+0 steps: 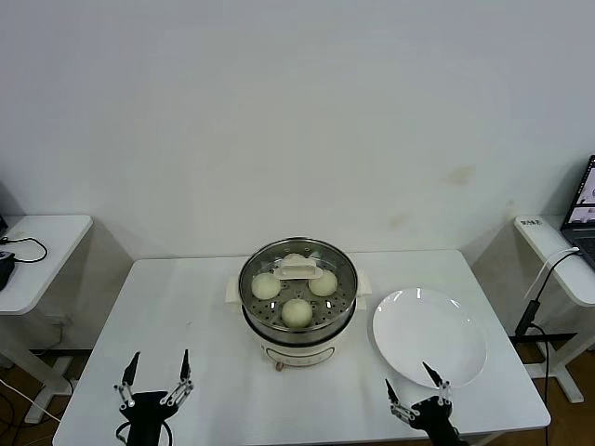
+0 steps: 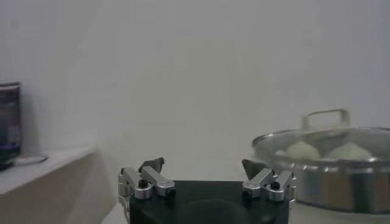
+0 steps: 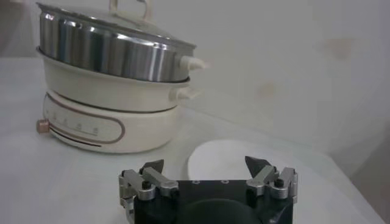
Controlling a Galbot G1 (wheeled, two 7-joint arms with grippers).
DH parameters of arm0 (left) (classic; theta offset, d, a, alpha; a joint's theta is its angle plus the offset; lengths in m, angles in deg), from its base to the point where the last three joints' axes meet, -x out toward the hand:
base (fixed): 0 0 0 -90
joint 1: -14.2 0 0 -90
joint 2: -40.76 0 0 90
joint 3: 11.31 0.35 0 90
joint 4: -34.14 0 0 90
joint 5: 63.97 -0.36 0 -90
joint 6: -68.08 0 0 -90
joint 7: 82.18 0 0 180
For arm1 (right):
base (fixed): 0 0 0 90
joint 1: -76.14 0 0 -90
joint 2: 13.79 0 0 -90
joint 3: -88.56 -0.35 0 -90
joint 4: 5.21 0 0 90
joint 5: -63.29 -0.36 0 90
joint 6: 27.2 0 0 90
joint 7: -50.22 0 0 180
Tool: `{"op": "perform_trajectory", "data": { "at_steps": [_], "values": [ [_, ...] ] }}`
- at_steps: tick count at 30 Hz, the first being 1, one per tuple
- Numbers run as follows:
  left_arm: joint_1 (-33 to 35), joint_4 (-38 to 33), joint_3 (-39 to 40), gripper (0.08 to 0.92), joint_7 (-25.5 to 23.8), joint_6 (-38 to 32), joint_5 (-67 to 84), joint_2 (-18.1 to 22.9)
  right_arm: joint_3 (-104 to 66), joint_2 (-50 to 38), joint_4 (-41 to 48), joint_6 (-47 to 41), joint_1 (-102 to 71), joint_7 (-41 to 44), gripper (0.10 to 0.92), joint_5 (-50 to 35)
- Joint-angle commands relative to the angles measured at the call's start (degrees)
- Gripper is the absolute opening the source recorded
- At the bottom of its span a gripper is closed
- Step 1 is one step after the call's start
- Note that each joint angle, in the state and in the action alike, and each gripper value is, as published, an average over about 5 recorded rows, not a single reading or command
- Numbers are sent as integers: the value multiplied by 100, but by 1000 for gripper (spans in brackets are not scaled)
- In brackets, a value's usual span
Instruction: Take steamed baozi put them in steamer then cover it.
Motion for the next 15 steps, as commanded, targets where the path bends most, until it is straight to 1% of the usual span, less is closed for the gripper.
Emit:
{"op": "perform_trajectory", "data": {
  "at_steps": [1, 15],
  "values": [
    [117, 338, -187, 823, -68, -117, 347, 41, 200, -79, -31, 7, -19, -78, 823, -93],
    [75, 271, -186, 823, -248, 93, 297, -6, 349, -66, -92, -89, -63, -163, 823, -115]
  ]
}}
